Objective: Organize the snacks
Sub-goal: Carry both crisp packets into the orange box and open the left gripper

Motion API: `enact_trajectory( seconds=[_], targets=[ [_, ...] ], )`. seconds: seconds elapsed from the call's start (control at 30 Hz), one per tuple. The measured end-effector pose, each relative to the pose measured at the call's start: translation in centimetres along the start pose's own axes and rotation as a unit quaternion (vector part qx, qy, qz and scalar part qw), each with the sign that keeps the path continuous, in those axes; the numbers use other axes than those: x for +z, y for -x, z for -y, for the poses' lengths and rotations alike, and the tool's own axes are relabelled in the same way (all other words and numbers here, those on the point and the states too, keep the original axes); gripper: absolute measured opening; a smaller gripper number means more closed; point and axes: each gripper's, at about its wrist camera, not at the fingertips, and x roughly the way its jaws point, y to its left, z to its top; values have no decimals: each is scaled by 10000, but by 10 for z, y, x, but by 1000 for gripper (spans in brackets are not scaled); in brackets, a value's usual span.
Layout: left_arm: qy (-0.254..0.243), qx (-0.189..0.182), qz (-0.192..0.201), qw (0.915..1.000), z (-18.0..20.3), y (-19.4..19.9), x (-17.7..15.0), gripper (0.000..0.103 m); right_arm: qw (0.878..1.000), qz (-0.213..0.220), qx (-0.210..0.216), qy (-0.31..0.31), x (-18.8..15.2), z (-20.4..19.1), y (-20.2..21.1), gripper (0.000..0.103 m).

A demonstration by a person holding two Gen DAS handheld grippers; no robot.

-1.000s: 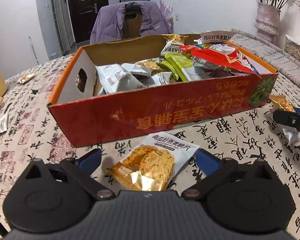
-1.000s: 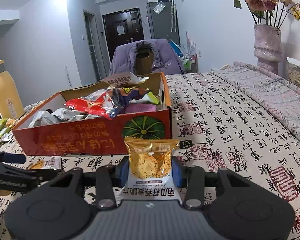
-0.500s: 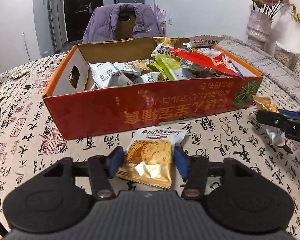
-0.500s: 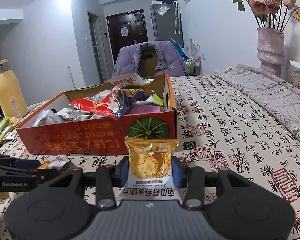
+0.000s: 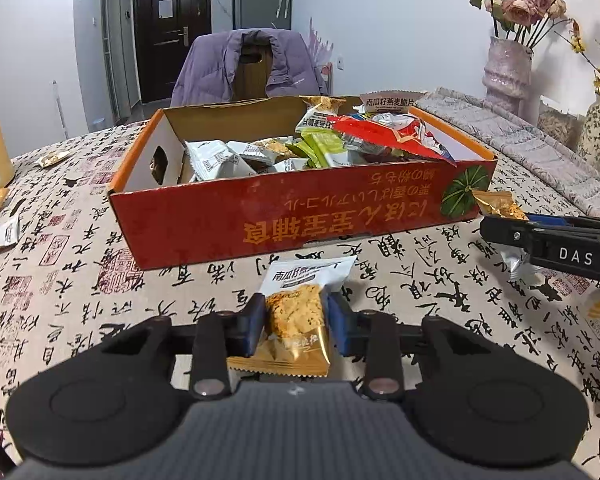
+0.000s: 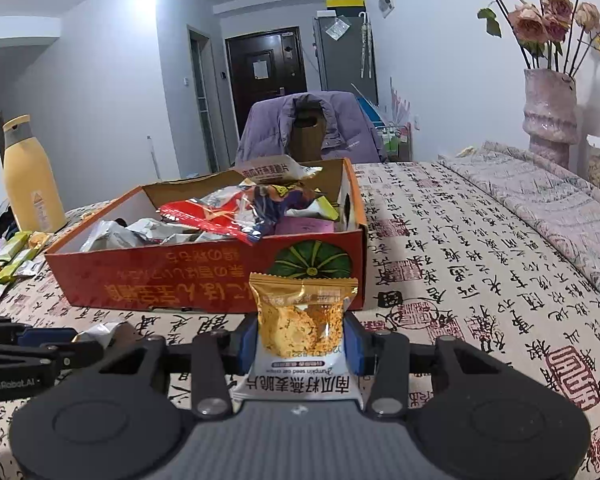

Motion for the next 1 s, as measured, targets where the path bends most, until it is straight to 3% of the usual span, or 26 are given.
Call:
enact_trajectory(
  seconds=[0.07,0.1,0.2,0.6,1.0],
  targets=[
    [15,30,46,10000,0,4,0,30,10000,24,7,42,0,-2,1,43],
    [24,31,86,10000,0,7,0,24,10000,34,17,64,1,-2,2,43],
    [84,4,225,9997,-2,18,2,20,9999,61,41,145,1,-6,4,43],
    [322,-26,334,9989,-9,27,4,17,9997,108,109,213,-1,-10,16,43],
    [426,-134,909,9949,-13,60,22,17,9981,421,231,389,14,-22,35,42]
  ],
)
